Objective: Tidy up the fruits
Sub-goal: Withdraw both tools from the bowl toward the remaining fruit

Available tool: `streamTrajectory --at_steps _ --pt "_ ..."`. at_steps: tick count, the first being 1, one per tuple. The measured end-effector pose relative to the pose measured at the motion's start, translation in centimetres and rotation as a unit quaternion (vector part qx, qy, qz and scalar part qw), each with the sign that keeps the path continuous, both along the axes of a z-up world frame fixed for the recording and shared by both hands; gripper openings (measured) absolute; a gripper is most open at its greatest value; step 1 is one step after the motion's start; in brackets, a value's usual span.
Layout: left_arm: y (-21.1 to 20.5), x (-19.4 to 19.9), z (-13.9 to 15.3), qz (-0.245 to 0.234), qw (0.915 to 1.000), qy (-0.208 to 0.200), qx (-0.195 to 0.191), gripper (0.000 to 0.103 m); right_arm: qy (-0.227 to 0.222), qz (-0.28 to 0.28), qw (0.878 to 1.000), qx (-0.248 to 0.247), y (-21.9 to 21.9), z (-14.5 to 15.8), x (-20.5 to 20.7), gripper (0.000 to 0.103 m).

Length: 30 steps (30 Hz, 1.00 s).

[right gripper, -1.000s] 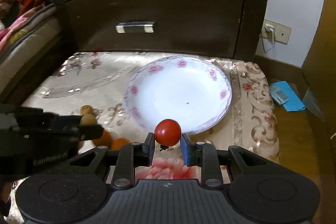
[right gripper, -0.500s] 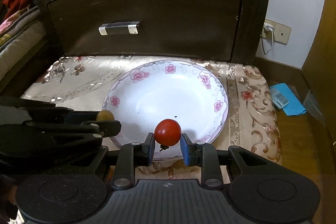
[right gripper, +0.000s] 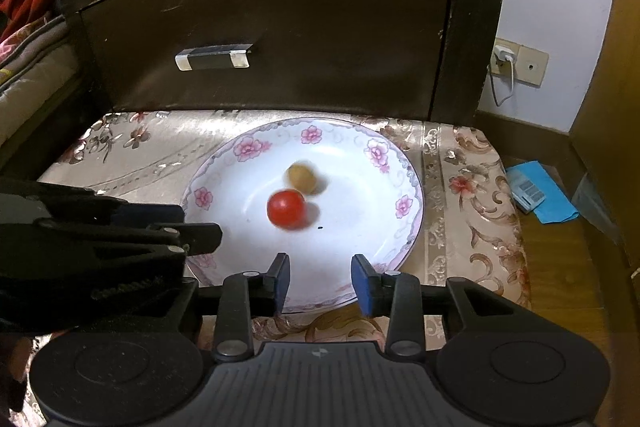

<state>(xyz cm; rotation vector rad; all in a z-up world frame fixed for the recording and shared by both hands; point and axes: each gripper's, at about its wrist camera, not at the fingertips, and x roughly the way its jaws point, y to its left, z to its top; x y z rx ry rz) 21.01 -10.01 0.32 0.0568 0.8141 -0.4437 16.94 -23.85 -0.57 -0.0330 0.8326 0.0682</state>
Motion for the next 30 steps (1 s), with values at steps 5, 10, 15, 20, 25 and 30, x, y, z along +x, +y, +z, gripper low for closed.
streamTrajectory --at_steps 5,10,15,20,25,30 --pt "0.6 -0.3 0.3 0.004 1.0000 -0.001 0.002 0.039 -0.004 0.004 1.000 0.000 0.2 0.3 -0.3 0.030" --pt "1.4 -0.9 0.9 0.007 1.0000 -0.002 -0.002 0.040 -0.007 0.012 1.000 0.003 0.6 0.8 -0.9 0.030" --pt "2.5 -1.9 1.4 0.009 1.0000 -0.004 -0.001 0.041 -0.004 0.024 1.000 0.009 1.3 1.0 -1.6 0.031" --pt "3.9 -3.2 1.8 0.012 0.9999 -0.004 -0.001 0.041 0.000 0.042 0.999 0.014 2.1 1.0 -2.6 0.033" --pt "5.5 -4.5 2.0 0.020 0.9998 -0.001 0.000 0.041 0.010 0.064 0.998 0.015 3.2 0.7 -3.7 0.033" --pt "7.4 -5.9 1.7 0.034 0.9994 0.008 0.000 0.041 0.019 0.084 0.996 0.012 4.3 0.3 -4.4 0.034"
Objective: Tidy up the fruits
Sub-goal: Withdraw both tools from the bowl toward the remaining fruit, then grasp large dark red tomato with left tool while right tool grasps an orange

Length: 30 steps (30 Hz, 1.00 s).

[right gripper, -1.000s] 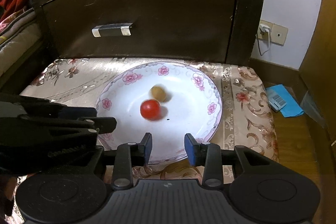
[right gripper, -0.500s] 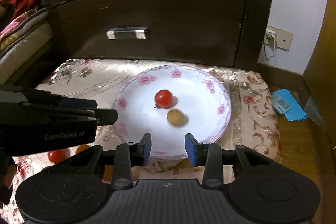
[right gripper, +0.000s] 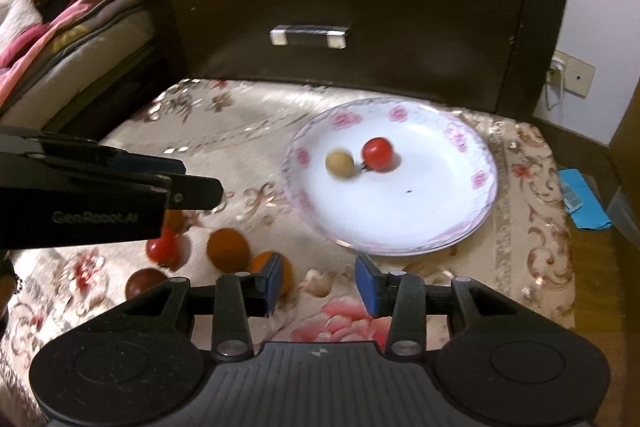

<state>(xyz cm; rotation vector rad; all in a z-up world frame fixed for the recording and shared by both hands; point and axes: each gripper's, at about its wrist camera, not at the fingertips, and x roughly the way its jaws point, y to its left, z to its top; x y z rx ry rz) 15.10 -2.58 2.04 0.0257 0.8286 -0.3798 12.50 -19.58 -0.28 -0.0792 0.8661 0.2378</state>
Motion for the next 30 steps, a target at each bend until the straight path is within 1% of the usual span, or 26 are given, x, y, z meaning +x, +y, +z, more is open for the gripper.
streamTrajectory --at_steps 5,11,16,17,19,23,27,30 --pt "1.4 -1.9 -0.6 0.008 0.9998 0.016 -0.002 0.042 0.003 0.014 1.000 -0.002 0.7 -0.2 -0.3 0.041" --pt "1.7 -4.3 -2.3 0.004 0.9992 0.037 0.011 0.042 0.010 0.020 1.000 -0.010 0.9 -0.5 -0.5 0.041" --pt "1.1 -4.5 -3.3 -0.005 0.9987 0.043 0.027 0.042 0.012 0.025 1.000 -0.013 1.2 -0.8 -0.6 0.042" --pt "1.0 -4.5 -3.4 -0.004 0.9988 0.041 0.029 0.043 0.013 0.026 0.999 -0.013 1.3 -0.9 -0.5 0.042" --pt "0.9 -4.4 -3.5 -0.004 0.9988 0.036 0.032 0.048 0.014 0.028 0.999 -0.014 1.5 -1.0 -0.4 0.042" --pt "1.0 -4.5 -3.7 -0.004 0.9989 0.030 0.035 0.050 0.020 0.033 0.999 -0.017 1.8 -1.7 0.0 0.042" --pt "1.3 -4.1 -4.4 0.004 0.9986 0.028 0.045 0.057 0.024 0.038 0.999 -0.019 2.4 -2.5 0.7 0.042" --pt "1.5 -3.6 -4.8 0.014 0.9984 0.028 0.047 0.060 0.027 0.037 0.999 -0.020 2.7 -3.0 1.2 0.042"
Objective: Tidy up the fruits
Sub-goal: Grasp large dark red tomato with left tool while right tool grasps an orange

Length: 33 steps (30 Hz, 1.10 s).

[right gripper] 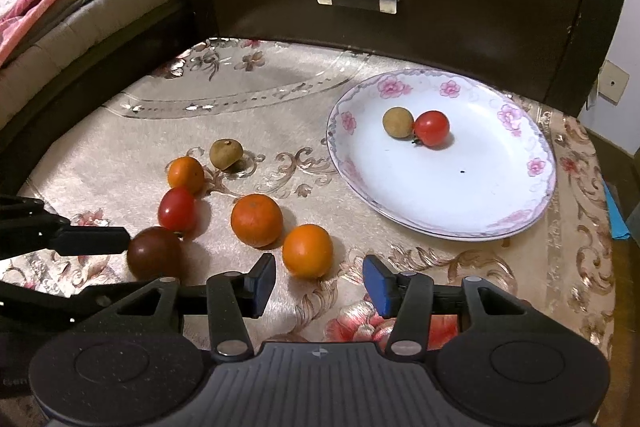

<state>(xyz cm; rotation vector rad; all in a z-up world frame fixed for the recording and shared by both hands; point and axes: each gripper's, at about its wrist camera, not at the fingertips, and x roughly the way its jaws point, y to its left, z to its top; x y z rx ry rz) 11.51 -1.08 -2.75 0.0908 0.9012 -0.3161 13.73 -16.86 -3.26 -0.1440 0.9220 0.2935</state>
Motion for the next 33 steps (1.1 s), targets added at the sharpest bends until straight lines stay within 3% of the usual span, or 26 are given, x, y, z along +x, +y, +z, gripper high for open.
streamTrajectory --at_steps 6,11,15,19,23,33 --pt "0.2 0.6 -0.6 0.013 0.9999 0.003 0.002 0.060 0.002 0.001 1.000 -0.009 0.4 -0.8 0.4 0.042" --pt "0.6 1.4 -1.9 0.023 0.9993 0.028 -0.009 0.060 0.001 -0.005 1.000 -0.005 0.3 -1.0 0.8 0.040" --pt "0.6 1.4 -1.8 0.022 0.9996 0.017 -0.010 0.060 -0.003 -0.004 1.000 -0.008 0.3 -1.1 0.8 0.038" --pt "0.8 1.6 -1.8 0.021 0.9995 0.019 -0.013 0.050 -0.005 -0.002 1.000 -0.011 0.3 -1.0 0.8 0.023" --pt "0.5 1.2 -1.7 0.009 0.9998 0.019 -0.008 0.046 -0.004 0.001 1.000 -0.018 0.6 -0.9 0.6 0.023" --pt "1.3 -0.2 -1.5 -0.009 0.9996 0.025 -0.009 0.050 0.006 0.003 1.000 -0.024 0.4 -0.5 -1.0 0.023"
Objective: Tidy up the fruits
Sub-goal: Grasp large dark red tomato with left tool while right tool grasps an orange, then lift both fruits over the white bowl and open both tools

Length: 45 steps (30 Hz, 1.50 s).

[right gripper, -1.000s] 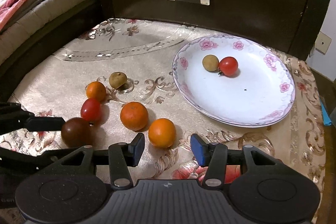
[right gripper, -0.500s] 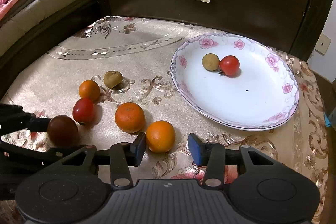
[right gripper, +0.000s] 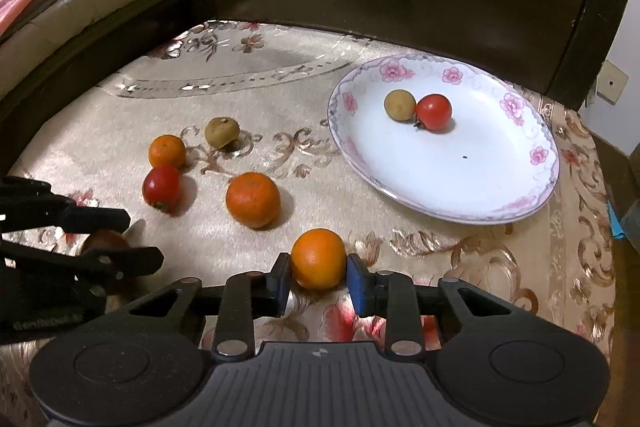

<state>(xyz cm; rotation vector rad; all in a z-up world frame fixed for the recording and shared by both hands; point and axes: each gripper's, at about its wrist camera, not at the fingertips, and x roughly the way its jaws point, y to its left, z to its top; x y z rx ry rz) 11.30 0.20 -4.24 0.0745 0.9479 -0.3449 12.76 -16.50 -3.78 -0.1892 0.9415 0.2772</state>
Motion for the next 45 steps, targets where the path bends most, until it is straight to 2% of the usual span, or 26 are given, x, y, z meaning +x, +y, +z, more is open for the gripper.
streamTrajectory --at_steps 7,12,32,45 --pt "0.2 -1.3 -0.1 -0.009 0.9999 0.002 0.010 0.061 0.006 0.006 1.000 -0.004 0.0 0.1 -1.1 0.024" --pt "-0.1 -2.3 -0.3 -0.021 0.9995 -0.002 0.023 0.065 0.002 0.013 1.000 -0.007 0.0 0.0 -1.4 0.026" --pt "2.3 -6.1 -0.5 0.007 0.9996 0.001 0.028 0.069 -0.002 0.017 1.000 -0.010 0.4 -0.2 -1.2 0.033" --pt "2.4 -6.2 -0.7 0.025 0.9994 -0.008 0.023 0.067 -0.011 0.016 1.000 -0.015 0.4 -0.4 -1.3 0.031"
